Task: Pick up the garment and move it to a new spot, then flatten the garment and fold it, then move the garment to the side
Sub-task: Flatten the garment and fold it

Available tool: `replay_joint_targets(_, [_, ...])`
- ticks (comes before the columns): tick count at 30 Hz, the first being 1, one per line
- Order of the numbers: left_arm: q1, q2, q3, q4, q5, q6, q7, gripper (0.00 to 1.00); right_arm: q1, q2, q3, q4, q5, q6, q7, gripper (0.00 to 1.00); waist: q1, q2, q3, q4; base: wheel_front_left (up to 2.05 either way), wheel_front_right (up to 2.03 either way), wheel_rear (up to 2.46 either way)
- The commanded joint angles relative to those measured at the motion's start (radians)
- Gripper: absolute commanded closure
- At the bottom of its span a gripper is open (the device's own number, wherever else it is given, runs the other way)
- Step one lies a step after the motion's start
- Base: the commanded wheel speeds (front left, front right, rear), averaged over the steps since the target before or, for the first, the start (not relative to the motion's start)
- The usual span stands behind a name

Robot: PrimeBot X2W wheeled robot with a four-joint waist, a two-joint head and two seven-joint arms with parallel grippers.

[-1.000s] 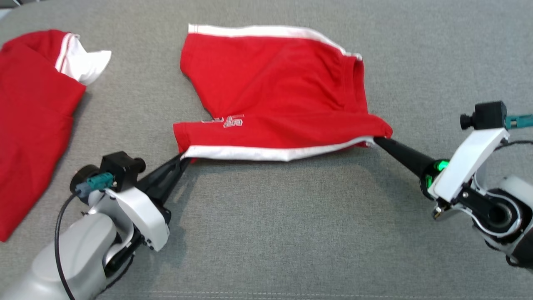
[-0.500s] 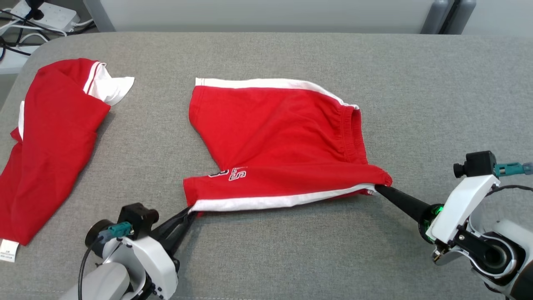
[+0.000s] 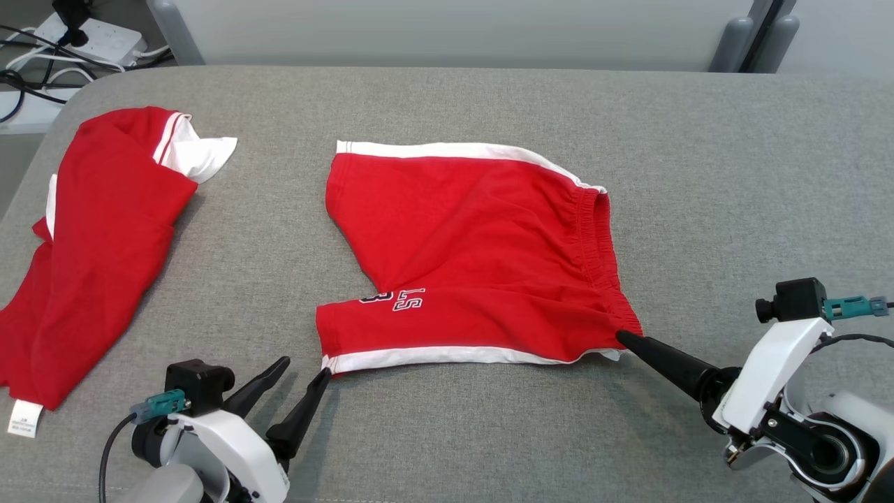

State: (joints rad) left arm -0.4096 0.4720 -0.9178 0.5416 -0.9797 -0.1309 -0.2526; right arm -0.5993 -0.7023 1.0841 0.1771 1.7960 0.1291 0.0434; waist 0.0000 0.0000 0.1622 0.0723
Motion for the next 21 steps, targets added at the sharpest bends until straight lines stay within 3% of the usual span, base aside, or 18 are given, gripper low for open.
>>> replay_joint_targets(1, [-0.020, 0.021, 0.045, -0.012, -0.015, 0.000, -0.009, 0.00, 0.033, -0.014, -0.003, -0.014, -0.016, 0.002, -0.012, 0.00, 0.0000, 0.0000, 0.006, 0.000, 0.00, 0.00, 0.00])
replay_joint_targets(8, [-0.042, -0.016, 0.025, 0.015, -0.138, 0.000, -0.009, 0.00, 0.015, 0.013, -0.002, -0.001, -0.034, 0.002, 0.005, 0.00, 0.0000, 0.0000, 0.026, -0.021, 0.00, 0.00, 0.00])
replay_joint_targets(20, [-0.095, -0.028, -0.027, 0.042, -0.271, 0.000, -0.009, 0.00, 0.012, 0.030, -0.009, 0.012, -0.048, 0.002, 0.021, 0.00, 0.0000, 0.0000, 0.039, -0.041, 0.00, 0.00, 0.00])
replay_joint_targets(21, [-0.101, -0.024, -0.036, 0.033, -0.274, 0.000, -0.009, 0.04, 0.012, 0.030, -0.011, 0.013, -0.049, 0.002, 0.022, 0.00, 0.0000, 0.0000, 0.040, -0.041, 0.00, 0.00, 0.00])
